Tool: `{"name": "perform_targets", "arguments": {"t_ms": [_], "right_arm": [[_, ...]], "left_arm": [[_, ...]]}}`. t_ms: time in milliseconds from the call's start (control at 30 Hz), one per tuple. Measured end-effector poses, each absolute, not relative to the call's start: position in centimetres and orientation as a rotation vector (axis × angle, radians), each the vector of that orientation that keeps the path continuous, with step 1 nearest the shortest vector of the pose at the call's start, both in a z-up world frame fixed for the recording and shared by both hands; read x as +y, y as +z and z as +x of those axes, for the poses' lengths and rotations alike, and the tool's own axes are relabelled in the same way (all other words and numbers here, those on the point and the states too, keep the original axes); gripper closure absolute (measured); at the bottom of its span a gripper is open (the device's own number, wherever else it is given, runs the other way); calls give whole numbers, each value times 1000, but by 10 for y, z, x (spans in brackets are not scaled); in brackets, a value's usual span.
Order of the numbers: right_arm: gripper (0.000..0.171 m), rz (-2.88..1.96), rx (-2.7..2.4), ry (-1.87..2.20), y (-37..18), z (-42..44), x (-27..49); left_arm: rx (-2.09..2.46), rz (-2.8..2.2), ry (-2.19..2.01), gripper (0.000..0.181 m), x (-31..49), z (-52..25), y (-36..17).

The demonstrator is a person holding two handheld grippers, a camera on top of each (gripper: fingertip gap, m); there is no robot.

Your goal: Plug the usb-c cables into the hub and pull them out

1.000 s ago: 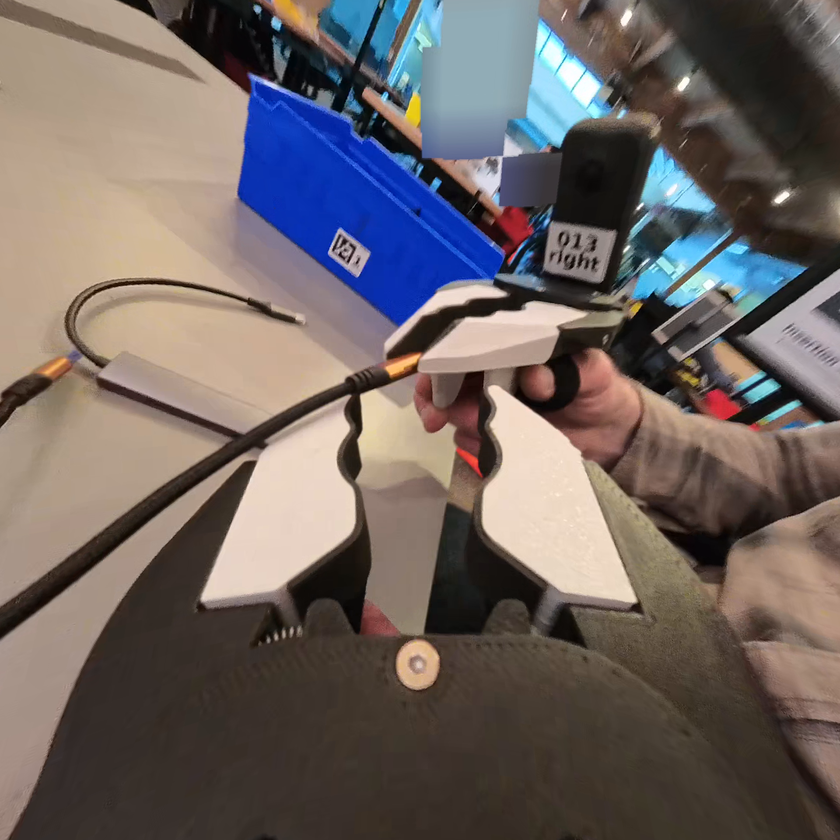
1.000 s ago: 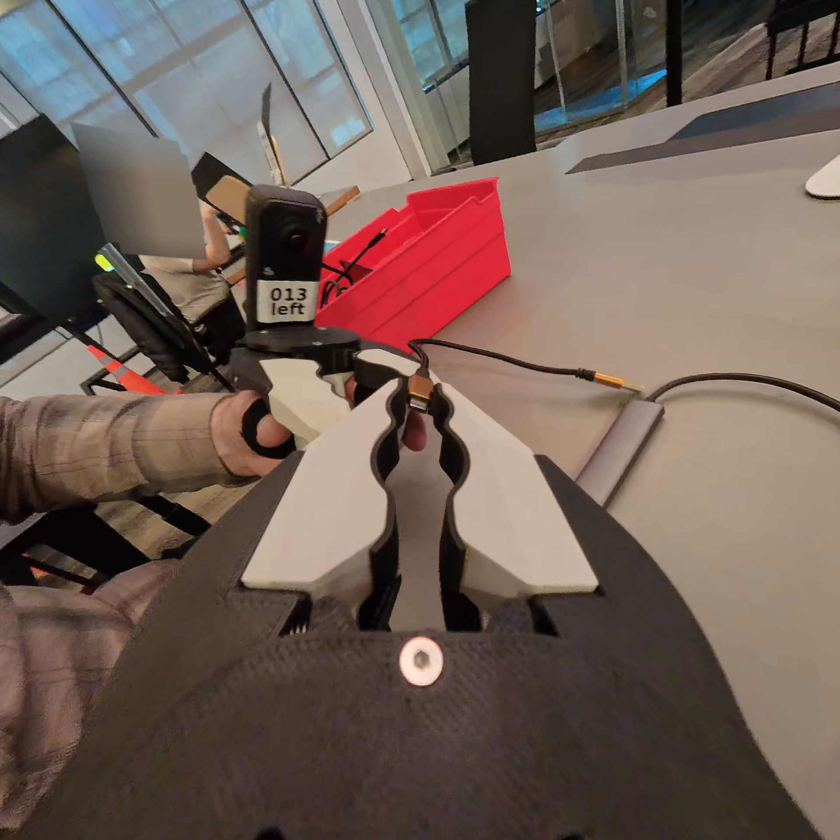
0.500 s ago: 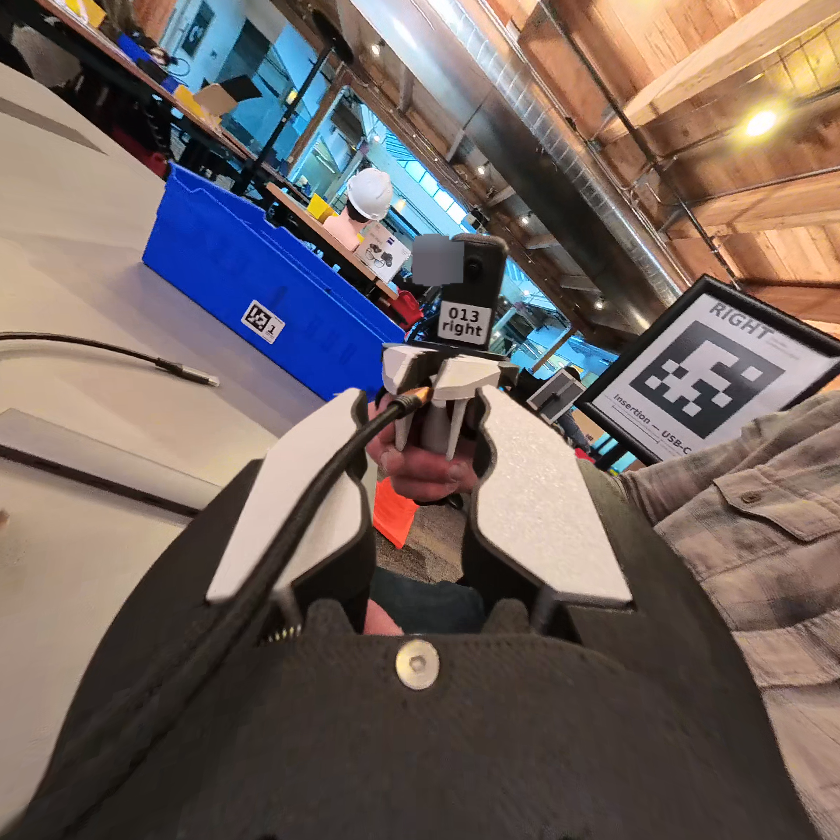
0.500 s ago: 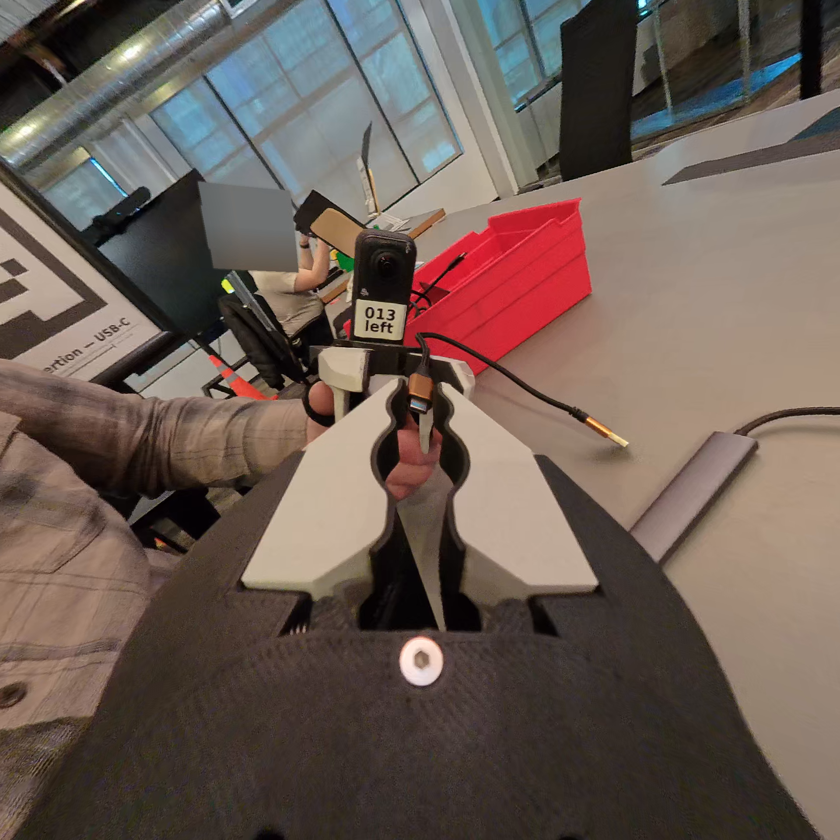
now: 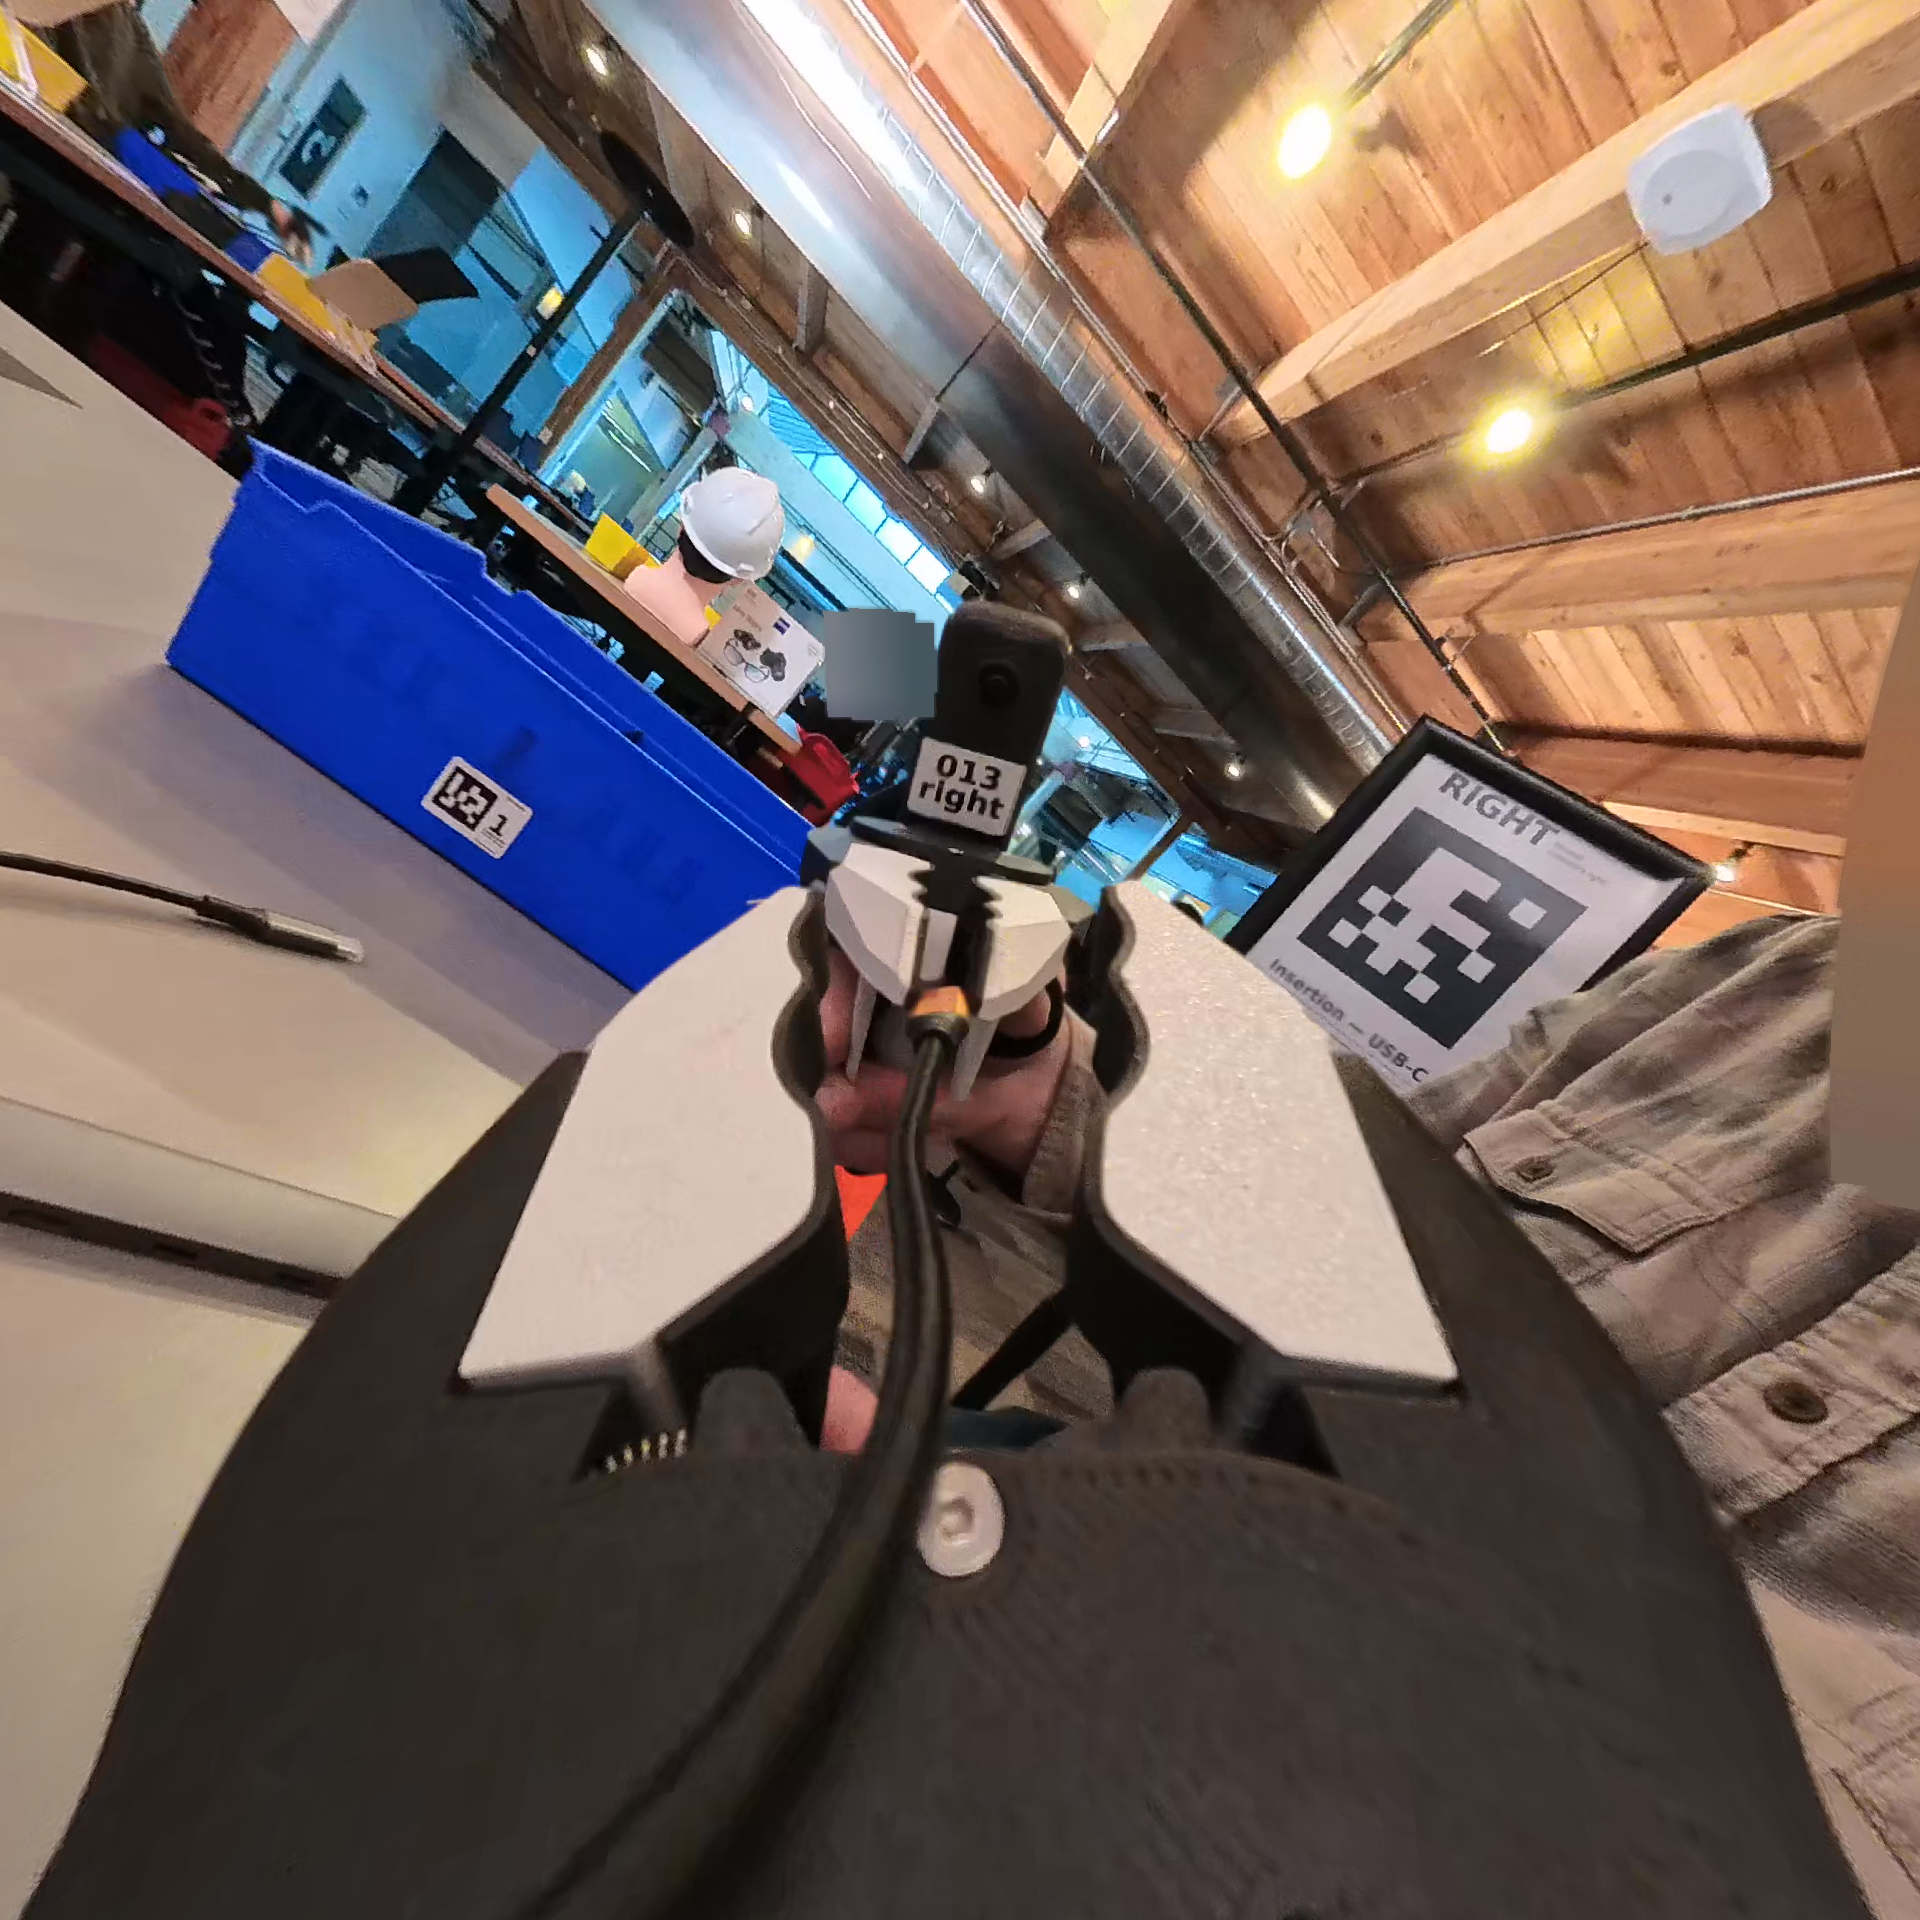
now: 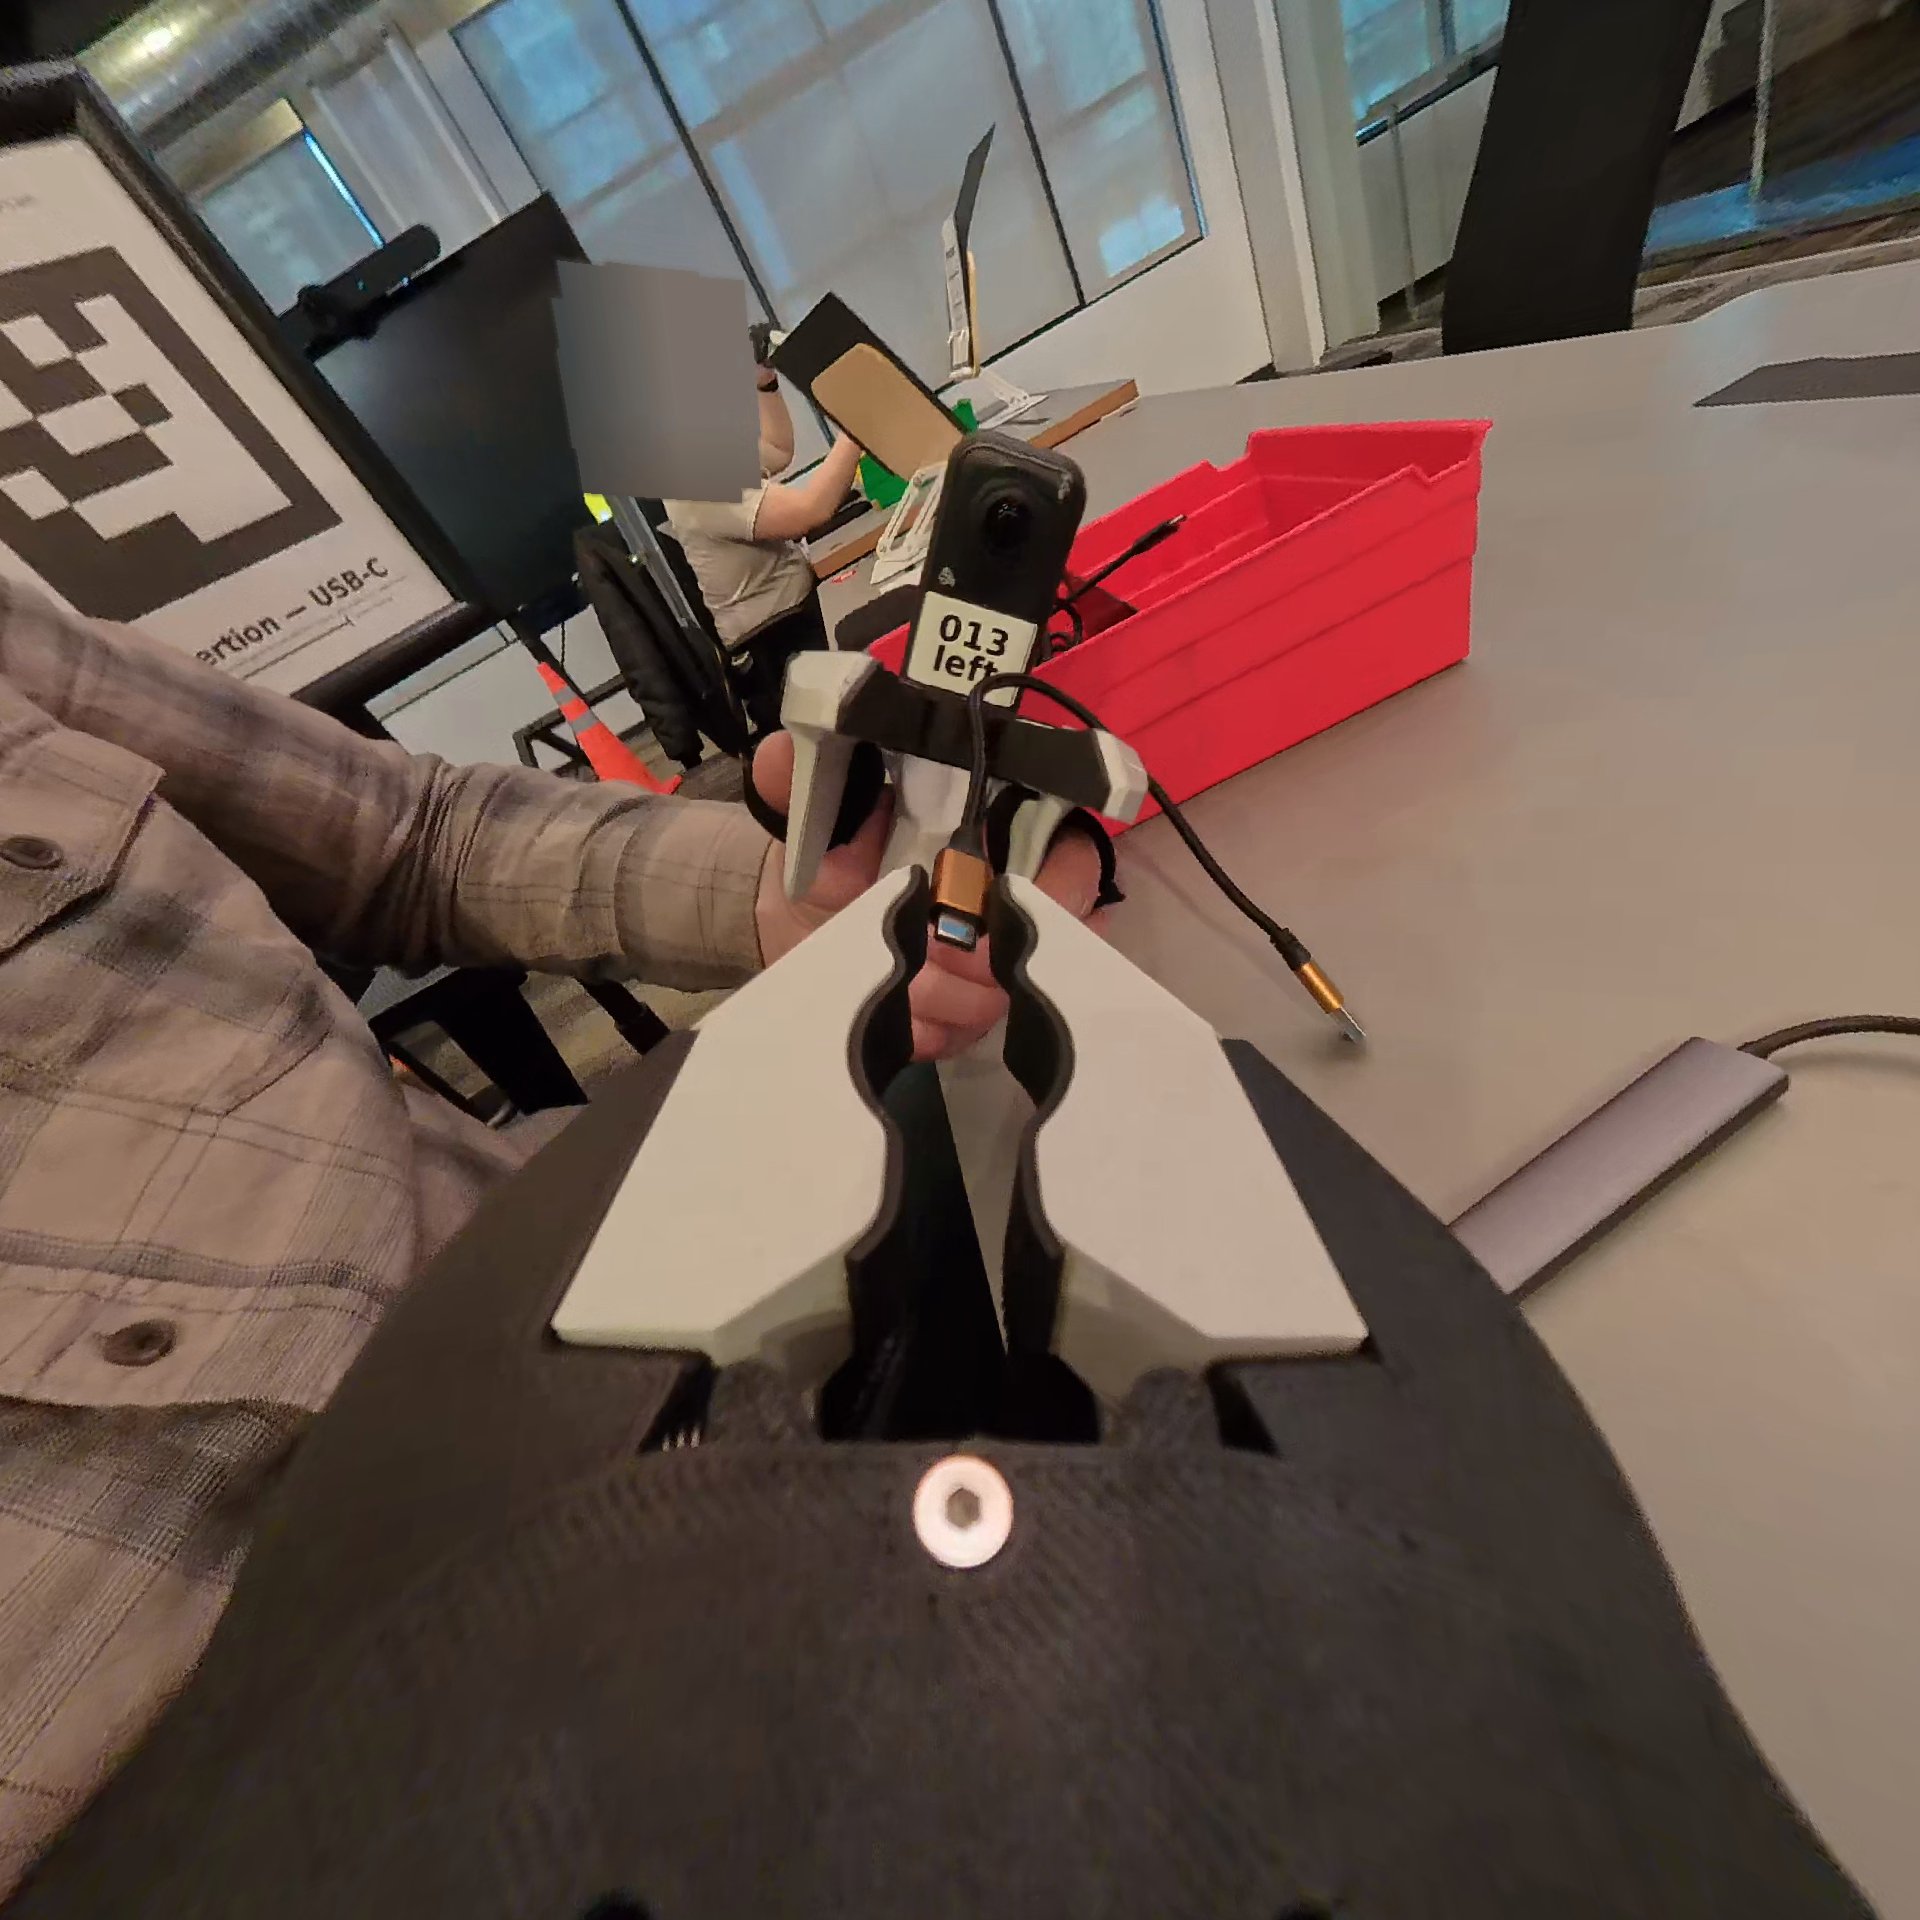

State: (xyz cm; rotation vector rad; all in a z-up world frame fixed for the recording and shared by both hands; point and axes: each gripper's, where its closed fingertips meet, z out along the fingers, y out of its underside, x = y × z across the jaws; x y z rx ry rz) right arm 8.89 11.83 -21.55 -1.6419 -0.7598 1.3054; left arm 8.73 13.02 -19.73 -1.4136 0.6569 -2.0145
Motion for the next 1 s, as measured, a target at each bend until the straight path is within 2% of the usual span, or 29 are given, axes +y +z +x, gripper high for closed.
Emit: {"name": "perform_targets", "arguments": {"t_ms": [167, 467, 1000], "right_arm": [[162, -1646, -796, 1297, -217, 88, 115], [162, -1657, -882, 1264, -220, 94, 108], [162, -1590, -1057, 1121, -219, 97, 96]], "left_arm": [[800, -1436, -1981, 139, 113, 97, -206], [998, -1471, -1803, 167, 107, 97, -214], [1196, -1492, -1714, 167, 89, 101, -226]]}}
